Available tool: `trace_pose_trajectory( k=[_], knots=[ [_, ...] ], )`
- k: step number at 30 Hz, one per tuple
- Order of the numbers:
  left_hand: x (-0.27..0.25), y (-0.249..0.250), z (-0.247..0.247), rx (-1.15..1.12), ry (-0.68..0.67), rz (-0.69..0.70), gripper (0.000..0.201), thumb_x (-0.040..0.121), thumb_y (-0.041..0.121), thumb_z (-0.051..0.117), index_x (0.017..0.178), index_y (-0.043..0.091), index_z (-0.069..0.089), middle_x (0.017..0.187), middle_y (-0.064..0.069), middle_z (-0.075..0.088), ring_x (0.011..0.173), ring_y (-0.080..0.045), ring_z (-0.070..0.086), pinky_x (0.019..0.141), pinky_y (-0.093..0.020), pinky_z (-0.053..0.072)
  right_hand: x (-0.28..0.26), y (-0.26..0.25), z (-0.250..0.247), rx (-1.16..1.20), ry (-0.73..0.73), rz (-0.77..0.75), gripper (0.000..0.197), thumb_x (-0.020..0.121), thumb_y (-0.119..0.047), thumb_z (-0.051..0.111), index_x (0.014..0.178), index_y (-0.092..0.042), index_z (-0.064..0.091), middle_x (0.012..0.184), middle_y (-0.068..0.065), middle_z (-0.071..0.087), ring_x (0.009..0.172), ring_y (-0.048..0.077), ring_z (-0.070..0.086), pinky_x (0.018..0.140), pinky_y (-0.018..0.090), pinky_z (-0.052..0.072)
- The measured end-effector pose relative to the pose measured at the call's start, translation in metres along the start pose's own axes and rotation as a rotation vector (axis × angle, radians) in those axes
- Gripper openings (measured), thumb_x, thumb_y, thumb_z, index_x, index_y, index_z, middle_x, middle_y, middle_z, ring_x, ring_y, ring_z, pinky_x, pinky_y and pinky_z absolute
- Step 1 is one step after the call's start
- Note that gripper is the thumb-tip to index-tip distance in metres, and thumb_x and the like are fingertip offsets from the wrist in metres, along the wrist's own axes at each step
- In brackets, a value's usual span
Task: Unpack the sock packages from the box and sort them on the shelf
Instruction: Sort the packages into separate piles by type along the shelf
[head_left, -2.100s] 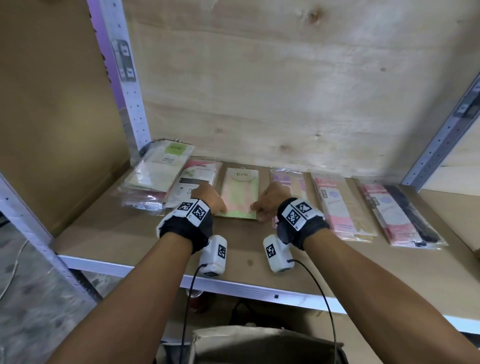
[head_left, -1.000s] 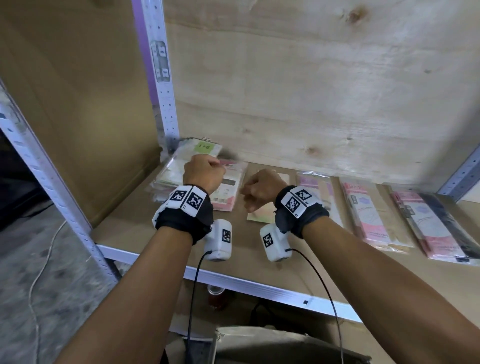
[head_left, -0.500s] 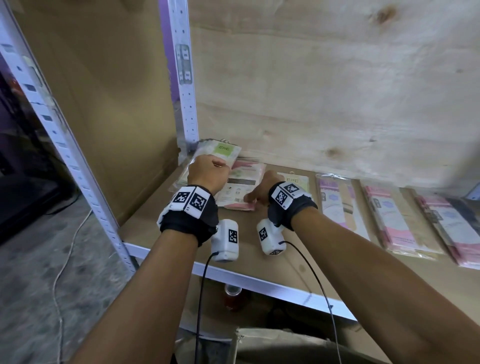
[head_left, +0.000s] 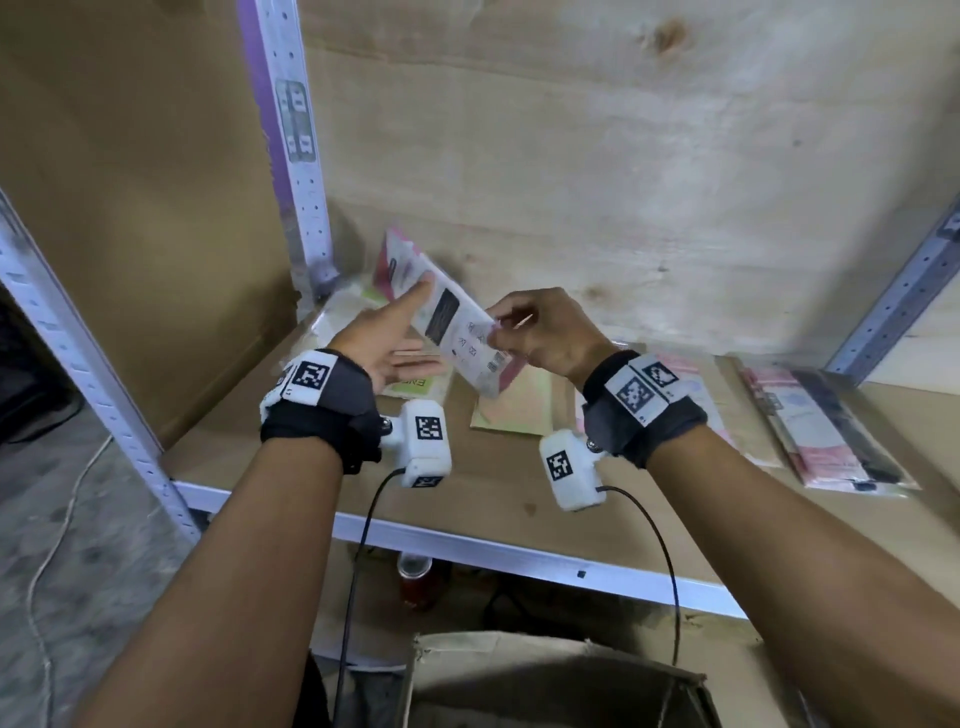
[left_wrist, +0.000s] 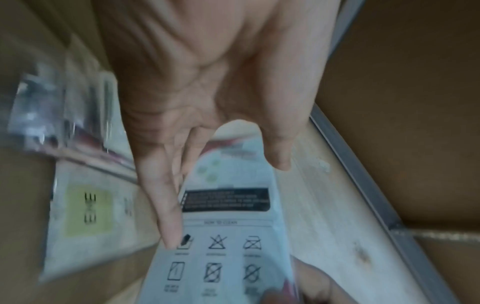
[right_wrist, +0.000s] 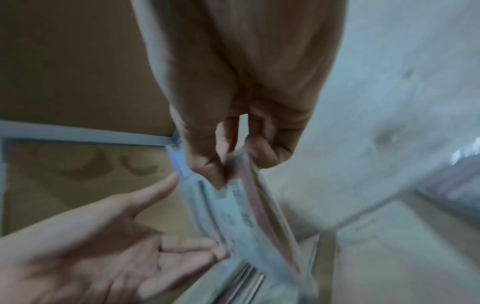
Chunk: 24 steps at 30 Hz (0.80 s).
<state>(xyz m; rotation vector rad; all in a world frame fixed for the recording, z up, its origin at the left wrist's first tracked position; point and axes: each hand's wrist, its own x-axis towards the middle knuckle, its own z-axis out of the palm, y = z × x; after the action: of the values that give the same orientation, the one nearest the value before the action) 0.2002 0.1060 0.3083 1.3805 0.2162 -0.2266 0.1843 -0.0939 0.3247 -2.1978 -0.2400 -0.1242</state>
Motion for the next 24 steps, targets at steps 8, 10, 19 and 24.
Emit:
trace_pose_trajectory(
  k=[8,10,19,24],
  knots=[
    [-0.008,-0.005,0.034,-0.148,-0.233,0.002,0.093,0.058,0.053,0.091,0.131,0.01,0.053,0.119,-0.026,0.066,0.097,-0.037,0.074,0.077,-0.043,0.062,-0.056,0.029,-0.038,-0.366,0.119,-0.288,0.021,0.083,-0.007,0.072,0.102,-0.017,0.073,0.085,0.0,0.064,0.07,0.015,0.054,0.07,0.028,0.045],
    [-0.009,-0.008,0.044,-0.216,-0.238,0.017,0.082,0.062,0.045,0.092,0.126,0.01,0.056,0.115,-0.026,0.068,0.099,-0.037,0.073,0.077,-0.044,0.062,-0.065,0.04,-0.045,-0.397,0.121,-0.283,0.026,0.082,-0.005,0.072,0.105,-0.018,0.073,0.088,0.001,0.061,0.073,0.017,0.054,0.073,0.028,0.046],
    [-0.018,-0.03,0.088,-0.301,-0.356,0.095,0.01,0.092,0.001,0.065,0.097,0.003,0.056,0.101,-0.023,0.075,0.098,-0.033,0.074,0.073,-0.037,0.062,-0.089,0.091,-0.081,0.234,0.47,0.12,0.038,0.082,-0.041,0.077,0.111,-0.018,0.068,0.107,0.006,0.067,0.095,0.015,0.063,0.081,0.025,0.051],
    [-0.019,-0.044,0.11,-0.225,-0.409,0.052,0.015,0.09,0.002,0.067,0.102,0.003,0.058,0.119,-0.026,0.069,0.106,-0.033,0.071,0.075,-0.035,0.062,-0.098,0.114,-0.092,0.972,0.368,0.301,0.051,0.088,-0.001,0.069,0.134,-0.005,0.048,0.098,0.012,0.075,0.075,0.019,0.074,0.06,0.029,0.058]
  ],
)
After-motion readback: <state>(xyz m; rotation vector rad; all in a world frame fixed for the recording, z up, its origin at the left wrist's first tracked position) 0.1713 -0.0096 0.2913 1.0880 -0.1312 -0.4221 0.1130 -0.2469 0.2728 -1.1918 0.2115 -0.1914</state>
